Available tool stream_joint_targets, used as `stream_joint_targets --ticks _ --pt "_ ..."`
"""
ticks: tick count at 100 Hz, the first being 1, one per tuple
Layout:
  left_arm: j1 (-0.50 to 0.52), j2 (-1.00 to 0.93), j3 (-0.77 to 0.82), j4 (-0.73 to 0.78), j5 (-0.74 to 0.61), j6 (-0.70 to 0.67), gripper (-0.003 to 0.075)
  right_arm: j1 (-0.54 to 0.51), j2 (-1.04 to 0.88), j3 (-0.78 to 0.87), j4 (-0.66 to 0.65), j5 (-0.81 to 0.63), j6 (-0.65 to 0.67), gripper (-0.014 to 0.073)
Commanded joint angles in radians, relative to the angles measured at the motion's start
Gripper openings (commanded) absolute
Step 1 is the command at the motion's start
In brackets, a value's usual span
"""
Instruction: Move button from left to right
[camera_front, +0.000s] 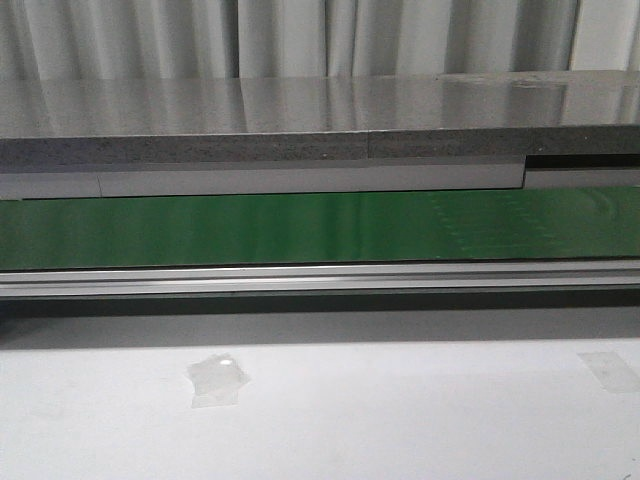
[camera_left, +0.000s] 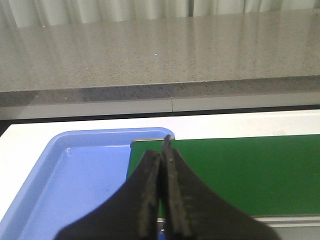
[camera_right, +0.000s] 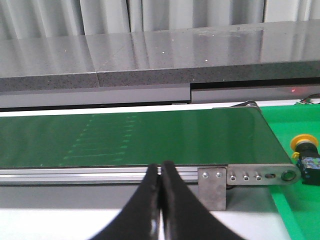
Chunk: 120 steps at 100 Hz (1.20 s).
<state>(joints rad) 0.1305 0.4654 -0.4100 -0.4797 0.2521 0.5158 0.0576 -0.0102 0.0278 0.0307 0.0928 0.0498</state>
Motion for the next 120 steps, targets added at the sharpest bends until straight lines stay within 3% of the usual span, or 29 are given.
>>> stream_joint_targets --ticks 1,14,34,61,79,120 --pt "-0.006 -0.013 -0.025 0.099 -0.081 -0.141 -0.002 -0.001 -0.015 -0.016 -0.007 -0.084 0.002 -0.0101" --pt "-0.006 -0.065 -0.011 0.28 -0.081 -0.314 -0.002 -0.001 -0.015 -0.016 -0.007 -0.084 0.002 -0.0101" --pt "-0.066 -0.185 0.08 0.433 -0.123 -0.427 -0.002 -0.001 -0.015 -0.016 -0.007 -0.084 0.002 -0.0101" --pt "-0.115 -0.381 0.261 0.44 -0.193 -0.447 -0.002 -0.001 -0.015 -0.016 -0.007 -0.084 0.002 -0.0101" --pt "-0.115 -0.507 0.344 0.519 -0.193 -0.552 -0.002 -0.001 -0.015 -0.016 -0.007 -0.084 0.002 -0.0101" --pt "-0.117 -0.504 0.455 0.567 -0.348 -0.604 -0.002 -0.001 -0.015 -0.016 -0.007 -0.084 0.002 -0.0101"
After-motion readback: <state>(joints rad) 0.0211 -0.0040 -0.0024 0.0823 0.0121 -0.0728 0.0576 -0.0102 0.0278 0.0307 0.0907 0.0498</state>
